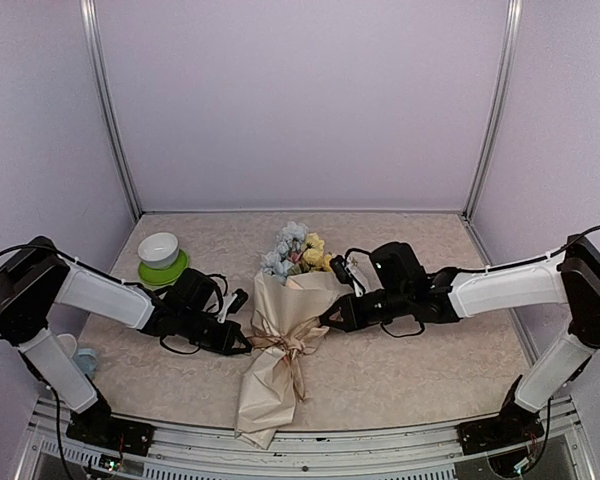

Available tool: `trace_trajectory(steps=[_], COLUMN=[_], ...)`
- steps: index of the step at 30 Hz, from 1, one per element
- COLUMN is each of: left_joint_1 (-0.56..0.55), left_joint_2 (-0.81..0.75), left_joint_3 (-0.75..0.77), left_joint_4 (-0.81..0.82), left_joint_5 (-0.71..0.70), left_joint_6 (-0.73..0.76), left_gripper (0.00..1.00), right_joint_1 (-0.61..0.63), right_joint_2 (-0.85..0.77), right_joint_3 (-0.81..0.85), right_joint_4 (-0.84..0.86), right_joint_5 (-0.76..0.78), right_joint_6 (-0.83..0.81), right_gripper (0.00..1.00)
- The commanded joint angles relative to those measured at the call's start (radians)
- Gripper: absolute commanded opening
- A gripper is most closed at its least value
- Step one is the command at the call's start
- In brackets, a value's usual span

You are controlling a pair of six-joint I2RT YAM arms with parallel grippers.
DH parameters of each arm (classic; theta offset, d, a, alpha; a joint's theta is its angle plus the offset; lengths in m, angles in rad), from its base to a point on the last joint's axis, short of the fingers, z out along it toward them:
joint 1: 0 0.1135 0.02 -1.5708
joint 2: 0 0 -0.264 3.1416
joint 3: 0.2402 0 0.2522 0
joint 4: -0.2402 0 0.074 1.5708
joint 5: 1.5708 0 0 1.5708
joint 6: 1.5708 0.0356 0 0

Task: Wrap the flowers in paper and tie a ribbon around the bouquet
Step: Tie the half-tied ribbon around the folded bouquet.

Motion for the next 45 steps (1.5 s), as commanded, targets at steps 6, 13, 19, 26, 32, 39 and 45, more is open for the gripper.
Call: trace_trajectory(steps=[6,13,19,26,32,39,45], left_joint_1=[0.012,0.036,0.085,0.095,0.098,0.101,0.098], left_joint_2=[0.091,0.114,0.105,0.085,0.06,0.065,0.059], left_joint_3=[-0.034,-0.037,-0.06,-0.061,-0.078,-0.09,-0.1], left_joint_4=[-0.057,-0.046,-0.019,-0.007,-0.019,-0.005,-0.011], left_joint_5=[0.002,0.0,-0.004,-0.019,-0.055,-0.034,-0.012], left_joint_6=[-0.025,-0.024,-0.029,-0.014,-0.007,-0.011,0.002], left_gripper=[0.0,0.0,0.0,0.0,0.0,0.0,0.0], right_joint_1=[0.068,0.066,-0.032,-0.088,-0.149,-0.186,-0.186], right_joint_2=[-0.07,-0.018,0.05,0.113,0.13,0.148,0.148], right_joint_3=[-0.25,-0.302,-0.339,-0.271,-0.268,-0.274,-0.272], right_joint_4=[0.18,0.183,0.184,0.173,0.116,0.132,0.134], right_joint_5=[-0.141,-0.166,-0.148,-0.169,-0.124,-0.127,-0.124], right_joint_6=[0.211,0.206,0.193,0.114,0.078,0.075,0.074], right_gripper=[0.0,0.0,0.0,0.0,0.0,0.0,0.0])
